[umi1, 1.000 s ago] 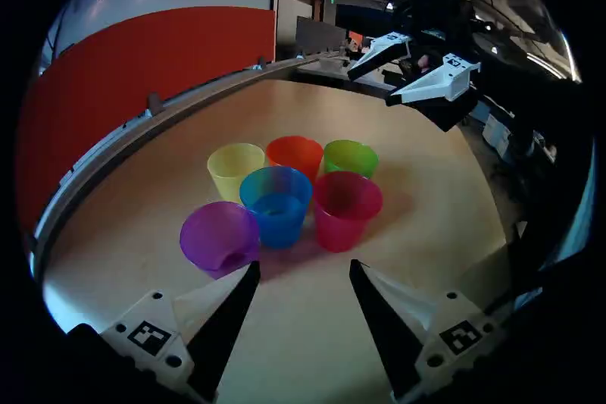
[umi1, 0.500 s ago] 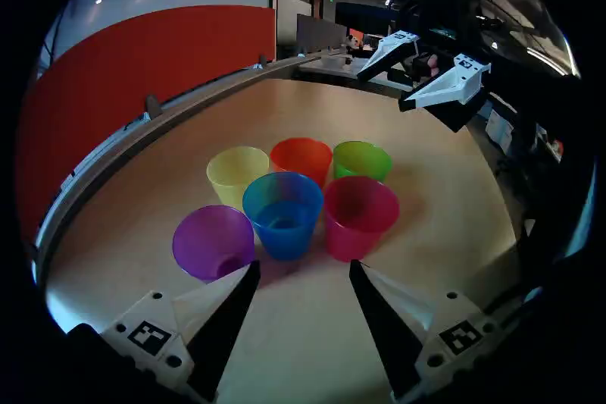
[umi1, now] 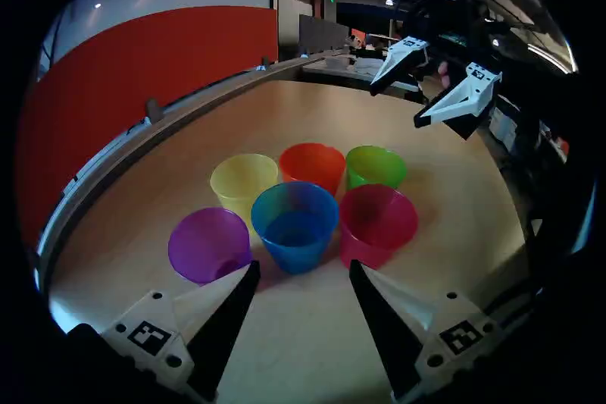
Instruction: Pour water
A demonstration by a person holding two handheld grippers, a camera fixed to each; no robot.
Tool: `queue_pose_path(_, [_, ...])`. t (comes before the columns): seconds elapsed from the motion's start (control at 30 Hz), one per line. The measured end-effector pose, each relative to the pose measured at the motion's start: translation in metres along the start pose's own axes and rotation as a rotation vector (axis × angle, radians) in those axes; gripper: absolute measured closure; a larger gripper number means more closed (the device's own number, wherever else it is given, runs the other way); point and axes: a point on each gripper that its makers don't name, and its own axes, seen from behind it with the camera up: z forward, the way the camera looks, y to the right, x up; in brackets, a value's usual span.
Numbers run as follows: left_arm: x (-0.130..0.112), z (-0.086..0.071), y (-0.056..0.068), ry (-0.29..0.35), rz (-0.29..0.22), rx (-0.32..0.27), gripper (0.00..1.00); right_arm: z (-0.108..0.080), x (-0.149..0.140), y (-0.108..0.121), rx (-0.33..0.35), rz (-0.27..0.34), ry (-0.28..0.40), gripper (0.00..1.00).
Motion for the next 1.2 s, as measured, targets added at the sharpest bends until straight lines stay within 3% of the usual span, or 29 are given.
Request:
queue_pose_path(0.27, [0.003, 0.009, -0.005, 0.007, 0.002, 0.007, 0.13, 0.008, -0.009, -0.003, 0.013, 0.004, -0.017, 0.0])
queue_pose_path(1.2, [0.014, 0.034, -0.006, 0.028, 0.019, -0.006, 0.13, 0.022, -0.024, -0.005, 0.03, 0.011, -0.052, 0.0])
